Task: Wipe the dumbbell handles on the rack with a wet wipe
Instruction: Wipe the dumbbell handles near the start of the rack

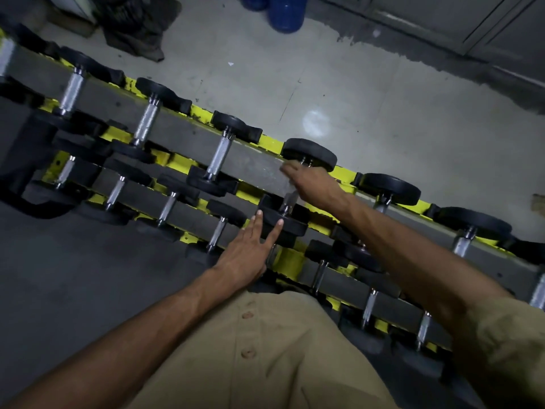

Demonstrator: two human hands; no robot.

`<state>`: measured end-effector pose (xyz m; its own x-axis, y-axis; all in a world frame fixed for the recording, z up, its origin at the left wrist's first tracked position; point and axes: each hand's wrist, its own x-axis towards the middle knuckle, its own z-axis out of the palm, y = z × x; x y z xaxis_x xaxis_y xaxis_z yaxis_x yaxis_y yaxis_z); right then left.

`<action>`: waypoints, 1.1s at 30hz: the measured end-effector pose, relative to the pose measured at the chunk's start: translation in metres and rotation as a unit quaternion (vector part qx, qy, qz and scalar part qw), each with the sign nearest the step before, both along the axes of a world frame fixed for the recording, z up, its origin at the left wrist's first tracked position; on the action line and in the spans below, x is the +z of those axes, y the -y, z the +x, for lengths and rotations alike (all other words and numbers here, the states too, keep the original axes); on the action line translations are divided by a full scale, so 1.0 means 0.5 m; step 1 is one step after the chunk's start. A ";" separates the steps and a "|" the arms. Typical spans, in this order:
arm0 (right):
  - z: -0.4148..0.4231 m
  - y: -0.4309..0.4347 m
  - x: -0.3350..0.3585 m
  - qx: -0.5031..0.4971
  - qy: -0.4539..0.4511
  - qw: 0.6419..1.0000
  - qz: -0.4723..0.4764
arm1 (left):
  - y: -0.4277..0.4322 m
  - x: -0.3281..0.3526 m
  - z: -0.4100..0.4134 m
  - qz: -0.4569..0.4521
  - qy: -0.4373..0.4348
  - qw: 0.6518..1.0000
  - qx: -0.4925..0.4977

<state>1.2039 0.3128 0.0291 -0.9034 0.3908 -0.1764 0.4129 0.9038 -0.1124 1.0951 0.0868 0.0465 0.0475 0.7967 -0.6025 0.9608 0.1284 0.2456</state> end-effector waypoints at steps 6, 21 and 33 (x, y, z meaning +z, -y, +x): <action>-0.012 0.047 -0.006 0.140 0.025 0.990 -0.020 | 0.002 -0.007 0.021 0.005 -0.016 1.000 0.022; -0.093 0.050 0.022 0.054 0.258 0.965 -0.008 | 0.004 -0.003 0.045 0.004 -0.033 0.998 0.046; -0.048 0.070 -0.025 -0.043 0.152 0.982 -0.107 | 0.002 -0.014 0.023 0.006 -0.009 1.000 0.017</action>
<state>1.1799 0.2779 0.0167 -0.7615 0.3877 -0.5195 0.5302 0.8336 -0.1550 1.1066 0.0857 0.0397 0.0095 0.8050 -0.5932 0.9605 0.1576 0.2292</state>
